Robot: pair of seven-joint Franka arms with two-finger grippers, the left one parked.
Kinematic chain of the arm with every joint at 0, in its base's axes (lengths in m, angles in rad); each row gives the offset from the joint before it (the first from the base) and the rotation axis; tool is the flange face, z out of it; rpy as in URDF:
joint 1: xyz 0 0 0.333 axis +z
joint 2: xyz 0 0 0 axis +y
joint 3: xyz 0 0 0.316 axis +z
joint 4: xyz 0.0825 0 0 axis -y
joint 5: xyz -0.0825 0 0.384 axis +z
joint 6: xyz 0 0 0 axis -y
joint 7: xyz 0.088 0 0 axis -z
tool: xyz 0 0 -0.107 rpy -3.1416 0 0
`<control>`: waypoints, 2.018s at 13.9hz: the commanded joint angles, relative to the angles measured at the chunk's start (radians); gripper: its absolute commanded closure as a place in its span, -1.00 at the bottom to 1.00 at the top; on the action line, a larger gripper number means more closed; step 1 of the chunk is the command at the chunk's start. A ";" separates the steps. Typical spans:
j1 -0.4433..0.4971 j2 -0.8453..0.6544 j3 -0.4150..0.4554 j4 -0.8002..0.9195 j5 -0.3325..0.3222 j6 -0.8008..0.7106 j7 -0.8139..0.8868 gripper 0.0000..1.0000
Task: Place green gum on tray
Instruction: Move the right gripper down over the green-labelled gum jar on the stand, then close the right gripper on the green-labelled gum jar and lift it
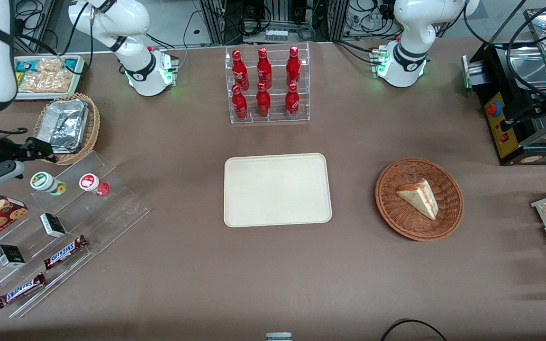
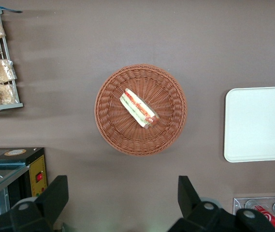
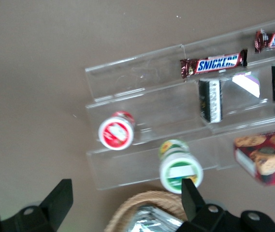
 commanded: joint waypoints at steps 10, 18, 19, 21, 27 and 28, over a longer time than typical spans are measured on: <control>-0.105 0.070 0.003 -0.108 0.005 0.242 -0.326 -1.00; -0.122 0.047 0.003 -0.237 0.006 0.360 -0.328 -0.98; -0.122 0.047 0.003 -0.249 0.005 0.380 -0.334 -0.87; -0.128 0.047 0.003 -0.261 0.005 0.400 -0.364 -0.33; -0.117 0.030 0.008 -0.232 0.005 0.356 -0.359 1.00; -0.109 0.028 0.013 -0.200 0.005 0.319 -0.352 1.00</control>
